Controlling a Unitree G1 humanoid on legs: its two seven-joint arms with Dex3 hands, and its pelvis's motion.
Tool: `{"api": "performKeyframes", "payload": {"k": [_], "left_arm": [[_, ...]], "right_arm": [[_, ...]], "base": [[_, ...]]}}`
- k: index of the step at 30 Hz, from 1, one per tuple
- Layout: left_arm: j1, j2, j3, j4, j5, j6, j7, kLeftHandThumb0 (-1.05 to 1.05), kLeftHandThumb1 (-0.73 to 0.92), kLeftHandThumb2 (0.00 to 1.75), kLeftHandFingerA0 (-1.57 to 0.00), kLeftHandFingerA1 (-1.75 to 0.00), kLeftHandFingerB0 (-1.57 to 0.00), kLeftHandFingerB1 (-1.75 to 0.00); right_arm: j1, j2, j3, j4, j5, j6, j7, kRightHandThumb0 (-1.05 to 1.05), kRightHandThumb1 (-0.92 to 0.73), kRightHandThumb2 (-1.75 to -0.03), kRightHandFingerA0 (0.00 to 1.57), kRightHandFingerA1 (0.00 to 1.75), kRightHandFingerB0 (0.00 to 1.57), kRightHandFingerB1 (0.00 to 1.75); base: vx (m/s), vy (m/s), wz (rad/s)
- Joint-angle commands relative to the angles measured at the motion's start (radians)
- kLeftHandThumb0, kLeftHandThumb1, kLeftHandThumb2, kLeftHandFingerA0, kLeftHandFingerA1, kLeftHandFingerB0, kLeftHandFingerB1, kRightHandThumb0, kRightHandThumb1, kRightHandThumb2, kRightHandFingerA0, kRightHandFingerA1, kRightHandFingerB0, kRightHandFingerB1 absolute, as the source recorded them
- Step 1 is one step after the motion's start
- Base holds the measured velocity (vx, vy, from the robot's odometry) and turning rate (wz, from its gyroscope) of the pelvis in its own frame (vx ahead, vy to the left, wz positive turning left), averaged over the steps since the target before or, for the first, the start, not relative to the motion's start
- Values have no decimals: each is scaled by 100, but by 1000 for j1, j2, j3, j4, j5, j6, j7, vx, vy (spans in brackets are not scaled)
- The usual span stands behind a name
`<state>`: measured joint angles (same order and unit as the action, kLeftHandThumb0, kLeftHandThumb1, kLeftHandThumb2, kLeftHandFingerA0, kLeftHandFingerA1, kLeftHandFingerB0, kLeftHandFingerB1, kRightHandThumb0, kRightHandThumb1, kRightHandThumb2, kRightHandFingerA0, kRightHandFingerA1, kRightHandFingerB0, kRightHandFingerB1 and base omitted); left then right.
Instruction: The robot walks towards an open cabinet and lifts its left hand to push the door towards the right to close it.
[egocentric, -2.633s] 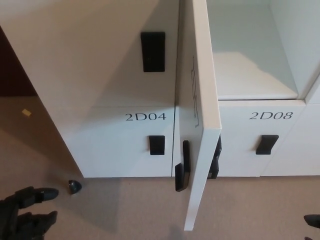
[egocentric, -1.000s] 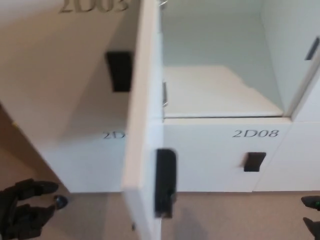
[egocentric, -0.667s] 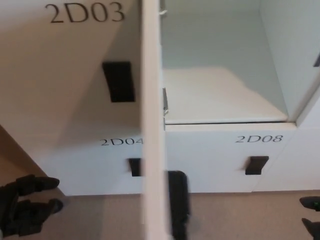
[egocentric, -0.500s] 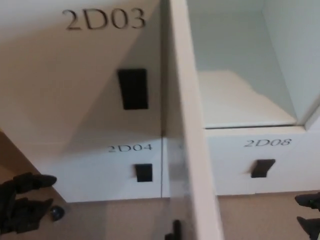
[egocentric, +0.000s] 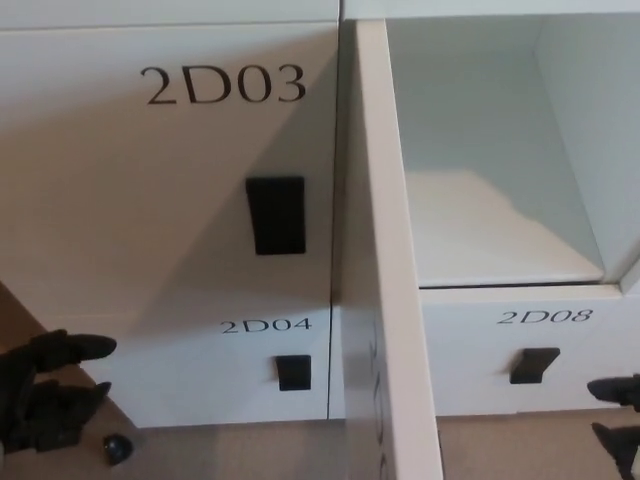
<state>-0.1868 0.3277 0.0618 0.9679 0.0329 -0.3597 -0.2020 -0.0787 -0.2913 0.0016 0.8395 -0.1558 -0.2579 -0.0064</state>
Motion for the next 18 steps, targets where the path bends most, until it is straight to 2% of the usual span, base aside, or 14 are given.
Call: {"api": "performKeyframes", "payload": {"k": [1,5,10,12,13,14,16,17,18], "left_arm": [[-3,24,16,1,-4,-4,2,-43,50,85,-71,-63,-56,-58],[26,25,18,-12,-13,-36,-31,-45,49,85,-70,-63,-55,-58],[166,14,6,-212,-102,-24,-218,-47,49,84,-65,-60,-54,-55],[259,52,-28,-399,-183,6,-379,-52,47,85,-68,-61,-55,-55],[323,103,-53,-542,-238,44,-477,-51,48,86,-66,-60,-55,-55],[398,185,-81,-727,-303,97,-592,-53,47,86,-66,-60,-57,-54],[427,228,-90,-807,-327,123,-636,-53,47,86,-66,-60,-57,-54],[465,303,-98,-910,-368,154,-701,-49,56,58,-66,-44,-67,-42],[492,355,-103,-982,-396,177,-745,-49,56,58,-66,-44,-67,-42]], "right_arm": [[-38,-11,7,10,-8,19,10,-39,-69,-62,65,45,56,41],[-37,-13,19,20,-19,0,5,-38,-70,-61,66,46,57,42],[23,-20,37,-36,-33,8,4,-38,-69,-61,66,46,55,41],[86,-34,22,-126,-7,11,34,-41,-68,-62,66,46,56,41],[141,-49,7,-208,17,17,65,-39,-58,-94,58,62,44,55],[215,-72,-17,-318,53,27,104,-40,-58,-94,58,62,46,56],[247,-82,-31,-369,70,34,120,-40,-58,-94,58,62,46,56],[314,-95,-58,-442,99,41,139,-38,-59,-94,58,62,47,55],[362,-104,-77,-495,119,48,152,-38,-59,-94,58,62,47,55]], "base": [[0,0,0],[0,0,0],[0,0,0],[0,0,0],[0,0,0],[0,0,0],[0,0,0],[0,0,0],[0,0,0]]}}
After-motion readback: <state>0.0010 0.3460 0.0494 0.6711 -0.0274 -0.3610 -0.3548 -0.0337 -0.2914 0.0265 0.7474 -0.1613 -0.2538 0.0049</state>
